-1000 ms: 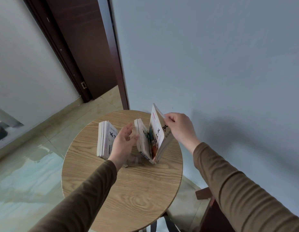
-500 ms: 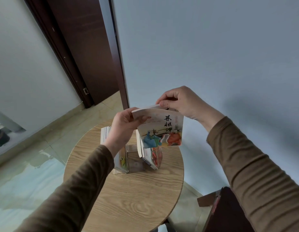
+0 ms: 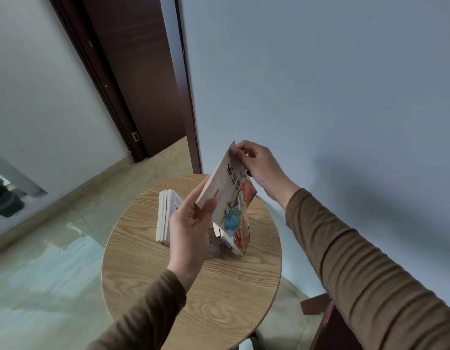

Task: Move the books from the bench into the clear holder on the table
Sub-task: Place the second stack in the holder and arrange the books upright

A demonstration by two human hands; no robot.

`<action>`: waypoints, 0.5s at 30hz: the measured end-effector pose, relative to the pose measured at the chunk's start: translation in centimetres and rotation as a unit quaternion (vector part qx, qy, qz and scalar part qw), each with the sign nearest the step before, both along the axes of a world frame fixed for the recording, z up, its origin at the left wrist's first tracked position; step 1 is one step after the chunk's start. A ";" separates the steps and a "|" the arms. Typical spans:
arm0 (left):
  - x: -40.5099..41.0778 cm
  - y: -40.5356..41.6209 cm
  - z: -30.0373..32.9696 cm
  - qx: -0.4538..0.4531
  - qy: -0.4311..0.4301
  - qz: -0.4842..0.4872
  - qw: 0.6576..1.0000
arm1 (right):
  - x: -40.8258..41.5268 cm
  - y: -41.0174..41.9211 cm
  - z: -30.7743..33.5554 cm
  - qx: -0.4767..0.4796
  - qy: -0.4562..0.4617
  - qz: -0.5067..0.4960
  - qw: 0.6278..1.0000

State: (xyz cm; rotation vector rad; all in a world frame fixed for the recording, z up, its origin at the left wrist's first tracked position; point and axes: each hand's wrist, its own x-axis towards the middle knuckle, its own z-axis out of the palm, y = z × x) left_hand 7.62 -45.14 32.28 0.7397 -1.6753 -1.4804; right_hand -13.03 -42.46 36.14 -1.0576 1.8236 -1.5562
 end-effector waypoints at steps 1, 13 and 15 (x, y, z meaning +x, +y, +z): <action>0.3 0.6 -0.1 -0.012 -0.008 0.000 1.000 | 0.1 -0.2 -0.3 -0.003 -0.013 0.019 1.000; 2.5 2.9 -4.2 -0.062 -0.111 -0.078 0.989 | 1.3 -1.4 -5.4 0.082 -0.094 0.133 0.983; 2.6 2.3 -5.6 -0.093 -0.169 -0.088 0.977 | 1.1 -1.4 -6.5 0.104 -0.093 0.128 0.982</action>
